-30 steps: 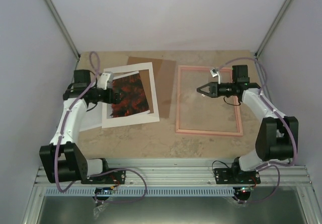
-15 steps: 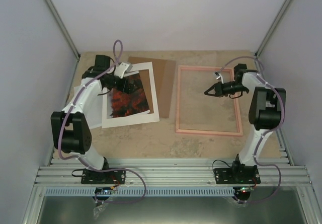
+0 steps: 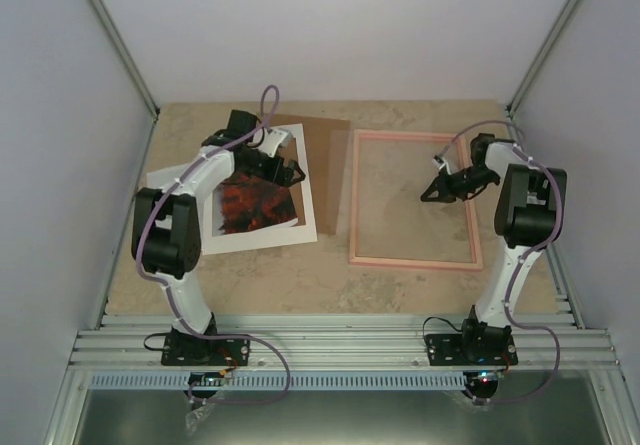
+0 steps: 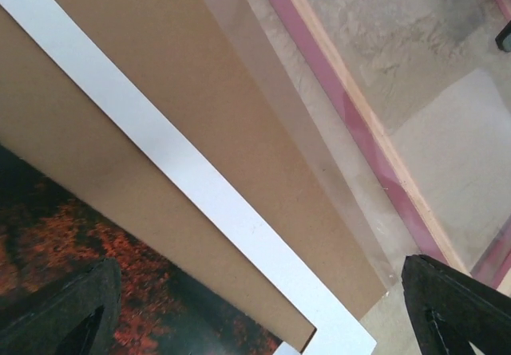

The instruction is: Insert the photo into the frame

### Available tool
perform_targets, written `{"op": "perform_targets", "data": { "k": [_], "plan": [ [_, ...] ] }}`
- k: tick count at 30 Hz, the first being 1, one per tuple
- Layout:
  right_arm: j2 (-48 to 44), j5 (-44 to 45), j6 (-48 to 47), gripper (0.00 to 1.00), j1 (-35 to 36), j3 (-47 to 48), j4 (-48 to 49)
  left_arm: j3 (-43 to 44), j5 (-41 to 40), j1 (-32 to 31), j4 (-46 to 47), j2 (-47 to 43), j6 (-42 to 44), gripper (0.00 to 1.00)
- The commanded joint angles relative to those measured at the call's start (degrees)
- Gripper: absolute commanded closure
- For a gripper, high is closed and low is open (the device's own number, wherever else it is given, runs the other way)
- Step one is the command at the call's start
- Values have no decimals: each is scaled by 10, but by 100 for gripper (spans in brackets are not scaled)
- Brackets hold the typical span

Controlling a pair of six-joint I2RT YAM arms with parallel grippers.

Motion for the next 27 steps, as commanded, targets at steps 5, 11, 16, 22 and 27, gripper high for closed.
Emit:
{"op": "perform_targets", "data": {
  "k": [5, 11, 16, 22, 27],
  "plan": [
    [-10, 111, -32, 100, -4, 29, -23, 34, 20, -14, 60, 56, -50, 4],
    [-20, 130, -32, 99, -16, 41, -21, 37, 15, -24, 88, 71, -70, 4],
    [-24, 148, -28, 100, -22, 51, -25, 32, 13, -33, 105, 83, -83, 5],
    [-35, 160, -28, 100, -27, 42, -23, 44, 9, -35, 111, 94, -90, 5],
    [-44, 176, -27, 100, -36, 37, -20, 42, 10, -36, 112, 96, -95, 5]
  ]
}}
